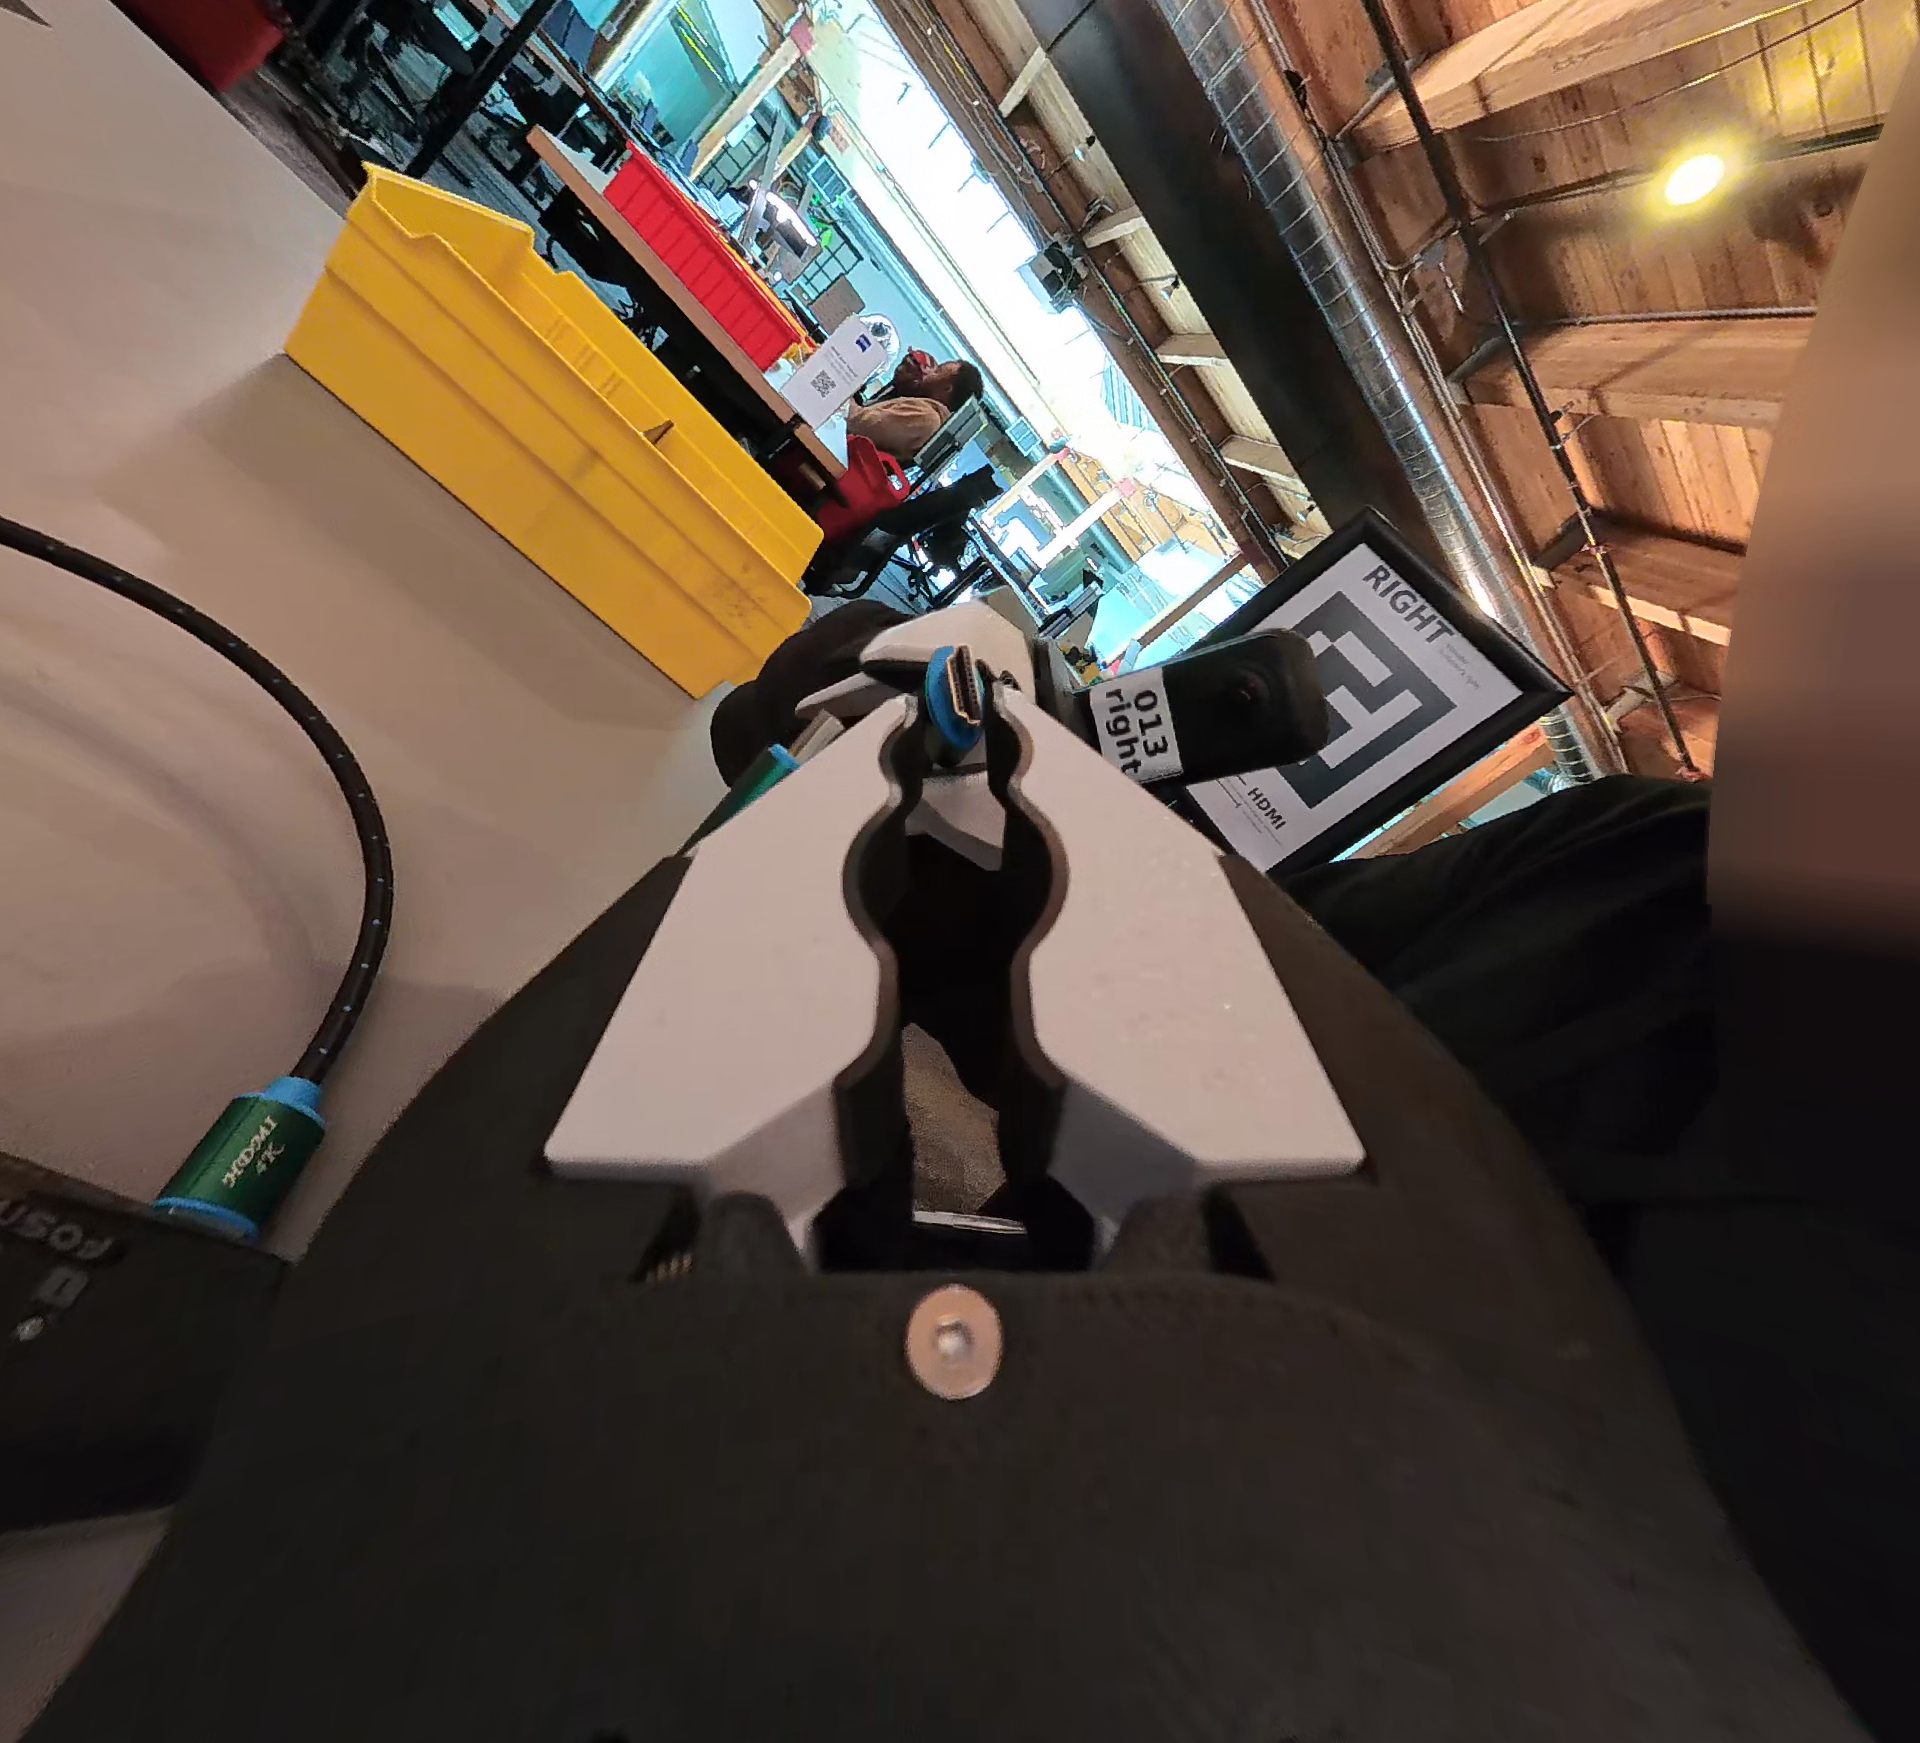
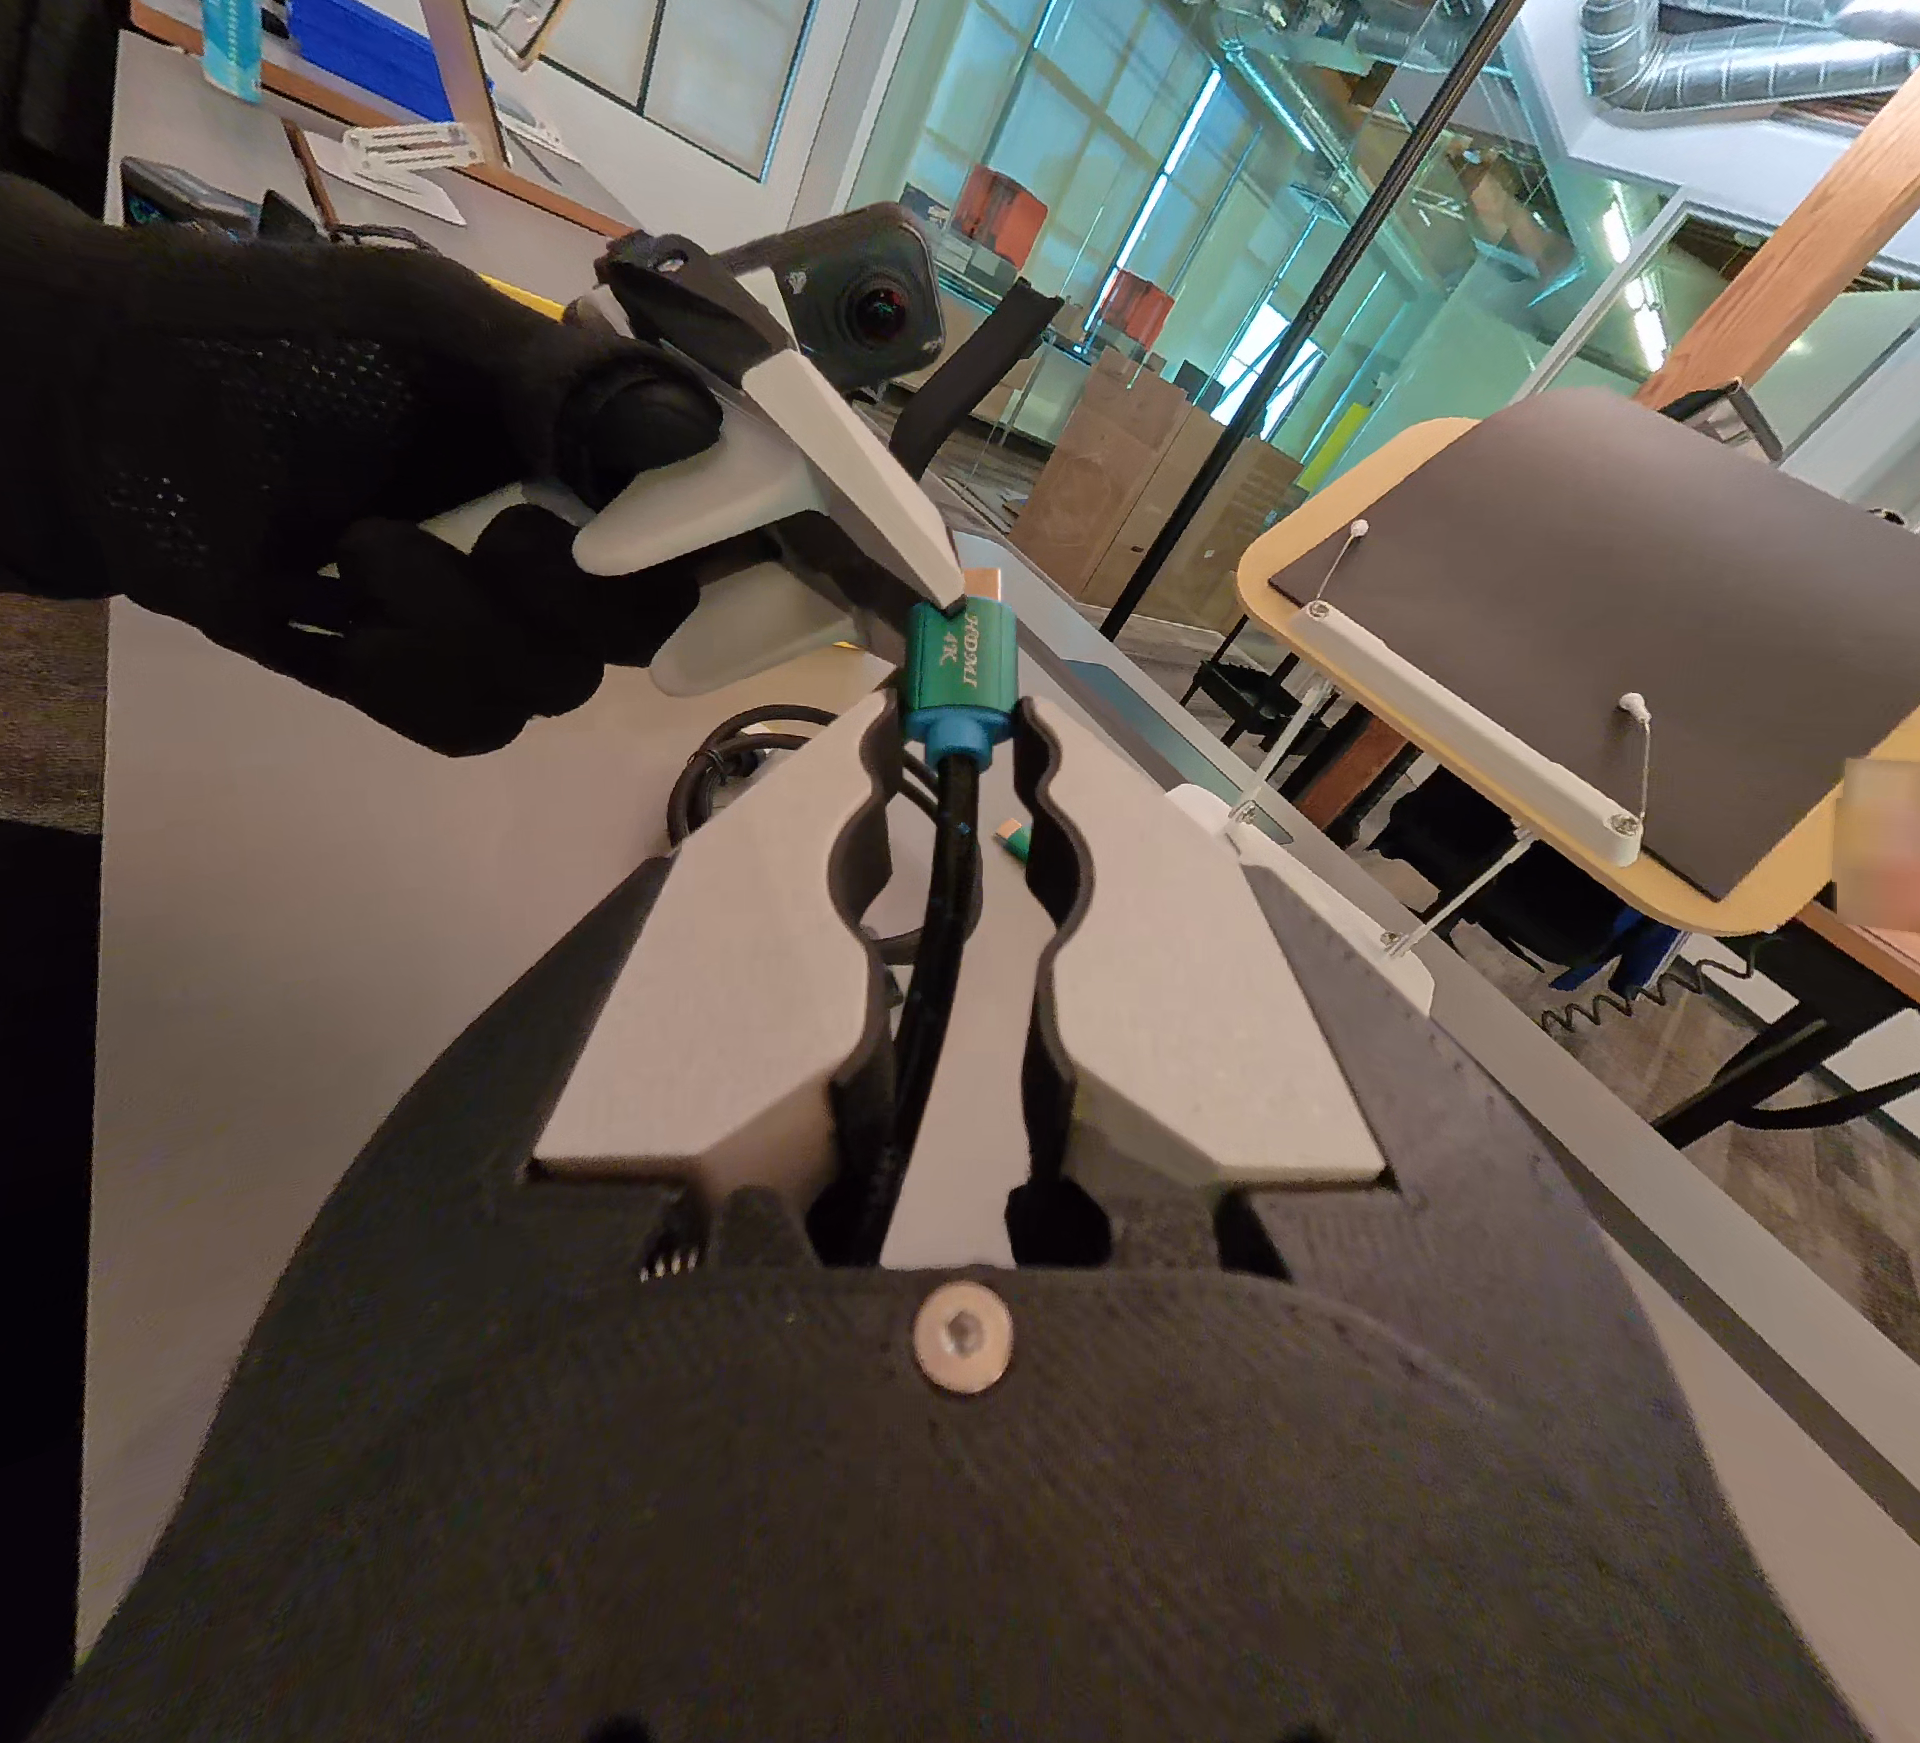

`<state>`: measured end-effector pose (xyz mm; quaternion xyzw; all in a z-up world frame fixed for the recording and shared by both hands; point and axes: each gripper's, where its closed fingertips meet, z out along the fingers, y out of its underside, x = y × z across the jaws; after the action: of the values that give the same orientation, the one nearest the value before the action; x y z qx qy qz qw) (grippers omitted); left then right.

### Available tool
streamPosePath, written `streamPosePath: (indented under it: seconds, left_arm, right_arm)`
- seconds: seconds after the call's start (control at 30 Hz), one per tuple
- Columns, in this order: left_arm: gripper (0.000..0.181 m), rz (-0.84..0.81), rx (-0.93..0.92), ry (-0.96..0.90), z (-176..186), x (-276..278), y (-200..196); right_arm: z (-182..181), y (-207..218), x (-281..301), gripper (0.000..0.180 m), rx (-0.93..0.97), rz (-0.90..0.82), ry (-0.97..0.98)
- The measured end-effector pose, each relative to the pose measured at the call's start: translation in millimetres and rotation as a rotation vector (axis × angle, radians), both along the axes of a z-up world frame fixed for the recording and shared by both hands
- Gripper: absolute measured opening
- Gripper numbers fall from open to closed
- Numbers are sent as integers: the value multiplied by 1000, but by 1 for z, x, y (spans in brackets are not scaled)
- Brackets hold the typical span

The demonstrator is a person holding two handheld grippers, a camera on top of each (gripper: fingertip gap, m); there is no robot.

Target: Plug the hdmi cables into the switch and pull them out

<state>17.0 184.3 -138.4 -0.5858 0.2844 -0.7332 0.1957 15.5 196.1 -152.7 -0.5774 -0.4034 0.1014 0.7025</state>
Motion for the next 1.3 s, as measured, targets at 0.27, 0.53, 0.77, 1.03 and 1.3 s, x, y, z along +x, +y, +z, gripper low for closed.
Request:
streamPosePath:
  seconds: [0.27,0.53,0.77,1.03,1.3]
  left_arm:
    - [9,-40,-43,-45,3,-1,-3]
    - [9,-112,-60,-97,14,-1,-16]
    - [9,-157,-108,-95,16,-3,-19]
    - [9,-191,-121,-69,16,-2,-24]
    - [8,-198,-131,-59,15,2,-26]
  right_arm:
    - [7,-5,-3,18,2,36,47]
    - [17,-12,-6,18,29,54,46]
    - [18,-18,-10,23,52,79,-10]
    - [16,-23,-7,25,91,66,-130]
    - [16,-22,0,19,100,24,-169]
